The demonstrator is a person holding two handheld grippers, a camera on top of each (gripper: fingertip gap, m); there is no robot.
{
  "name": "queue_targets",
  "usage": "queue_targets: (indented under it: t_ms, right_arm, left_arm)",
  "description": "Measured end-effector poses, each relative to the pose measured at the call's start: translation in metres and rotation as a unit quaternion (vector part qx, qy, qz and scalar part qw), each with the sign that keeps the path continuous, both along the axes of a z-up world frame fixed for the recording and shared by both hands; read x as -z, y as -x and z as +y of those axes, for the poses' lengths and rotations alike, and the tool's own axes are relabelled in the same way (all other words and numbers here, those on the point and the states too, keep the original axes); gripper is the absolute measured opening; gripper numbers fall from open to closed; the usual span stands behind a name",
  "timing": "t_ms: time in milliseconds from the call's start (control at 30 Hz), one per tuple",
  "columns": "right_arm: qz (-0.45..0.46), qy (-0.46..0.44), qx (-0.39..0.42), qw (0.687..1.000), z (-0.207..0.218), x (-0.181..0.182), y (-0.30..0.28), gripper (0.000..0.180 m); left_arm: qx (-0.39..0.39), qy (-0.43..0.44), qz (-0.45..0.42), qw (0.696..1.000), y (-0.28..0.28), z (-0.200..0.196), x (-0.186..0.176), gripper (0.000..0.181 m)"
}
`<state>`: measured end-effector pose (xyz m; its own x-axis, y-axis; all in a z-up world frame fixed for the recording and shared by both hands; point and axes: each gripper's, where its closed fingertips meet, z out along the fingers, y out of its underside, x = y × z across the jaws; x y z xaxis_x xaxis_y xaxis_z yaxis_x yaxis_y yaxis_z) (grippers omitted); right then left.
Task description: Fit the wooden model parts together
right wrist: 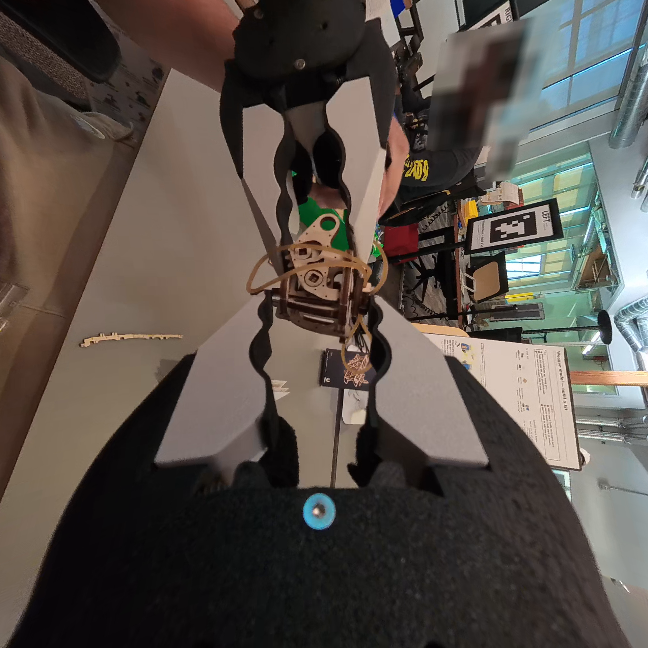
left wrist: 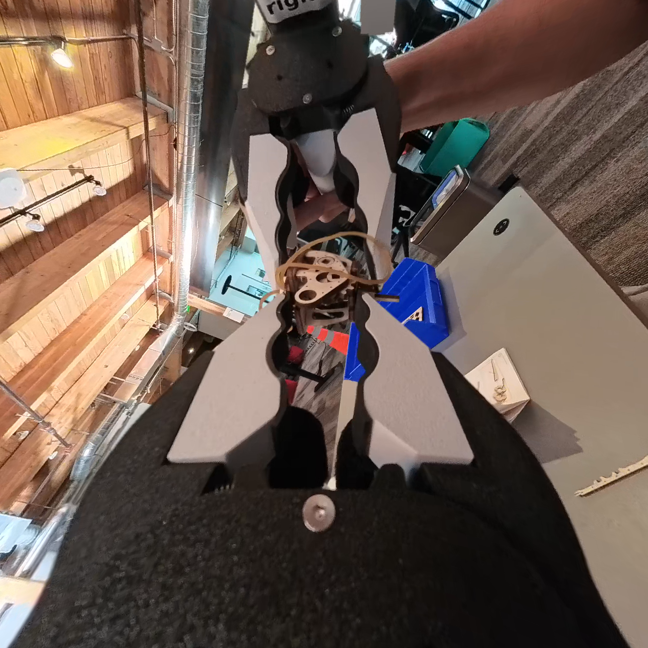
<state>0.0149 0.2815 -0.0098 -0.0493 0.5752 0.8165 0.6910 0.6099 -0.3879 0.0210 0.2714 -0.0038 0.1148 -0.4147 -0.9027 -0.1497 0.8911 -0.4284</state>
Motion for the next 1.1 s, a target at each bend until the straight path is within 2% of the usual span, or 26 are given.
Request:
queue_targets:
  t_ms: [33, 67, 400, 633, 1000, 1100]
  right_arm:
    - [-0.002, -0.001, 0.001, 1.000, 0.001, 0.000, 0.000, 0.054]
    - [-0.003, 0.000, 0.001, 1.000, 0.001, 0.000, 0.000, 0.054]
    - [-0.022, 0.042, 0.021, 0.999, 0.007, 0.013, -0.005, 0.052]
    - [-0.038, 0.028, 0.035, 0.998, 0.012, 0.020, -0.007, 0.052]
    - [-0.023, 0.012, 0.043, 0.999, 0.008, 0.005, -0.007, 0.057]
    - [-0.028, 0.000, 0.040, 0.999, 0.007, 0.003, -0.006, 0.056]
  left_arm:
    - [-0.002, -0.005, 0.000, 1.000, 0.000, 0.000, 0.000, 0.027]
    - [-0.003, -0.008, 0.000, 1.000, 0.000, 0.001, 0.000, 0.032]
    - [0.000, 0.008, 0.021, 1.000, -0.004, 0.007, 0.011, 0.033]
    - [-0.003, 0.017, 0.033, 0.999, -0.005, 0.012, 0.018, 0.032]
    - [0.004, -0.008, 0.012, 1.000, -0.006, 0.007, 0.006, 0.033]
    - [0.002, -0.009, 0.013, 1.000, -0.005, 0.007, 0.004, 0.027]
